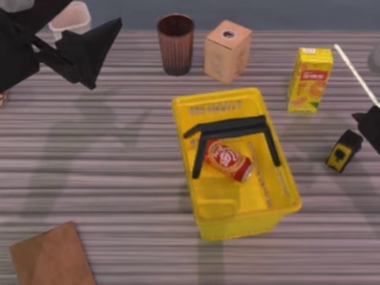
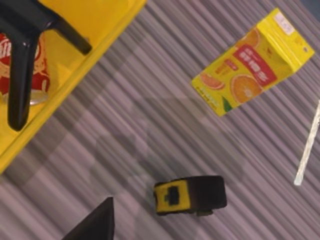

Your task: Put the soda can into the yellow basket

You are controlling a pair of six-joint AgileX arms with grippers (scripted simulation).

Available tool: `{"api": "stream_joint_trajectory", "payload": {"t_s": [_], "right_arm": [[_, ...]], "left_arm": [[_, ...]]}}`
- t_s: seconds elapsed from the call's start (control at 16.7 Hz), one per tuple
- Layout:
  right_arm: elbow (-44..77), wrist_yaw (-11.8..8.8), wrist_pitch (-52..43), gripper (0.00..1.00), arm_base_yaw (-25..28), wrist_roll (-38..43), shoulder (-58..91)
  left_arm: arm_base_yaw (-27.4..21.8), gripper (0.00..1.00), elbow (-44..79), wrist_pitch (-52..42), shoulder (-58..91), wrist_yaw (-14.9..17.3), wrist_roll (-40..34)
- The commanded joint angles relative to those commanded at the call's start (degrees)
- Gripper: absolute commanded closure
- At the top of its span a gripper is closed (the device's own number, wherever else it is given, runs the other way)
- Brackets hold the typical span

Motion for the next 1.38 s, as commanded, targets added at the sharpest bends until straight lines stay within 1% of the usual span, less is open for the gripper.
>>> {"api": "stream_joint_trajectory", "payload": {"t_s": [0.42, 0.6, 0.78, 0.9, 1.02, 1.14, 1.38], "right_arm": [[33.0, 0.0, -22.7, 0.00, 10.4, -16.5, 34.9], [44.3, 0.0, -30.4, 0.00, 14.0, -22.2, 46.8], [53.0, 0.0, -36.4, 0.00, 16.8, -26.5, 56.0], [57.1, 0.0, -39.2, 0.00, 18.1, -28.5, 60.3], [59.6, 0.0, -41.0, 0.00, 18.9, -29.8, 63.0], [60.4, 0.0, -41.5, 0.00, 19.1, -30.2, 63.8], [60.3, 0.0, -41.4, 0.00, 18.8, -30.2, 63.7]], "left_arm": [[5.1, 0.00, -21.5, -17.8, -41.1, -20.3, 0.3], [6.7, 0.00, -29.5, -23.9, -55.9, -27.6, 1.3], [7.8, 0.00, -35.9, -28.5, -66.7, -33.5, 2.4], [8.3, 0.00, -39.0, -30.7, -71.7, -36.5, 3.0], [8.5, 0.00, -41.0, -32.0, -74.7, -38.3, 3.5], [8.6, 0.00, -41.6, -32.4, -75.6, -39.0, 3.7], [8.6, 0.00, -41.6, -32.4, -75.6, -39.0, 3.7]]}}
